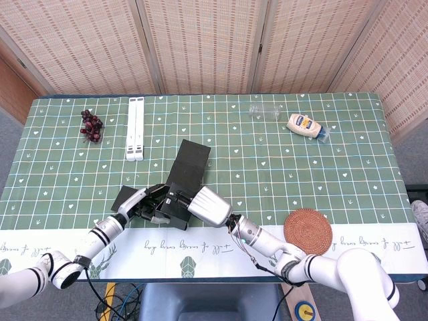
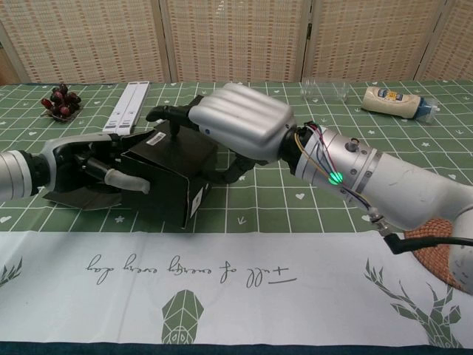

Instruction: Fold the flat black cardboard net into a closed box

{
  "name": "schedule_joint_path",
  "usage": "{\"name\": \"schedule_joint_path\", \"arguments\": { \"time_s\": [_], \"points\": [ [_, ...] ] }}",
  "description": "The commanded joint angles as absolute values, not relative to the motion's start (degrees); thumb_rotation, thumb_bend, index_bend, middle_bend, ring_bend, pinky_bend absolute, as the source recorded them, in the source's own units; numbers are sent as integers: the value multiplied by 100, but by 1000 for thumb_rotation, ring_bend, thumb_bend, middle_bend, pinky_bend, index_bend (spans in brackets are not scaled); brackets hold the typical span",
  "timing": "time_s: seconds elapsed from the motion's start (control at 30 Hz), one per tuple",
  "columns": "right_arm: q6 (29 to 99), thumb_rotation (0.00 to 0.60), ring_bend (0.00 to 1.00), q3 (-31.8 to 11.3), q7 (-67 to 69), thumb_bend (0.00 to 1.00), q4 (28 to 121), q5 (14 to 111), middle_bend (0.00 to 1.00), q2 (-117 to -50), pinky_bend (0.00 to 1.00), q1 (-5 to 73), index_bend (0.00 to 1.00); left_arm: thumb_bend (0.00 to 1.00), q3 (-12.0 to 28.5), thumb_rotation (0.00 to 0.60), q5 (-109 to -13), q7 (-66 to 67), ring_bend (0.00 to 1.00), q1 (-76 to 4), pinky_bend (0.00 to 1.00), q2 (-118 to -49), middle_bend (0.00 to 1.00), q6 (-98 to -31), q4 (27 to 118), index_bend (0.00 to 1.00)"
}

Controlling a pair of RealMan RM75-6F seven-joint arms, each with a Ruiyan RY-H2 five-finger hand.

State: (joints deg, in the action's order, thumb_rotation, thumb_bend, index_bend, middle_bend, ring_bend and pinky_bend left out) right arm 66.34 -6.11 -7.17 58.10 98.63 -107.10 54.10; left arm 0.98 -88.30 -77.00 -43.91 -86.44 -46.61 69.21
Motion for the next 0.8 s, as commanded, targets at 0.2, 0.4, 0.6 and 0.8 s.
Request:
{"name": "schedule_joint_path", "arguments": {
  "time_s": [0.2, 0.4, 0.6, 0.8],
  "points": [
    [6394, 600, 802, -512, -800, 333, 5781, 9926, 326, -10687, 1000, 5573, 181, 137, -95, 600, -9051, -7335, 717, -4347, 1000, -8878, 206, -4922, 6533, 214],
    [6293, 600, 805, -465, -850, 336, 5816, 9946, 337, -10654, 1000, 5650, 208, 137, -132, 600, -9069, -7323, 716, -4335, 1000, -8965, 206, -5035, 6355, 203],
    [6209, 600, 807, -424, -906, 339, 5865, 9965, 349, -10602, 1000, 5712, 219, 137, -189, 600, -9092, -7414, 709, -4342, 1000, -8978, 206, -5077, 6273, 174],
    [6160, 600, 807, -388, -954, 349, 5906, 9953, 354, -10572, 1000, 5729, 229, 137, -258, 600, -9136, -7426, 703, -4361, 1000, -9006, 187, -5098, 6208, 164]
  ]
}}
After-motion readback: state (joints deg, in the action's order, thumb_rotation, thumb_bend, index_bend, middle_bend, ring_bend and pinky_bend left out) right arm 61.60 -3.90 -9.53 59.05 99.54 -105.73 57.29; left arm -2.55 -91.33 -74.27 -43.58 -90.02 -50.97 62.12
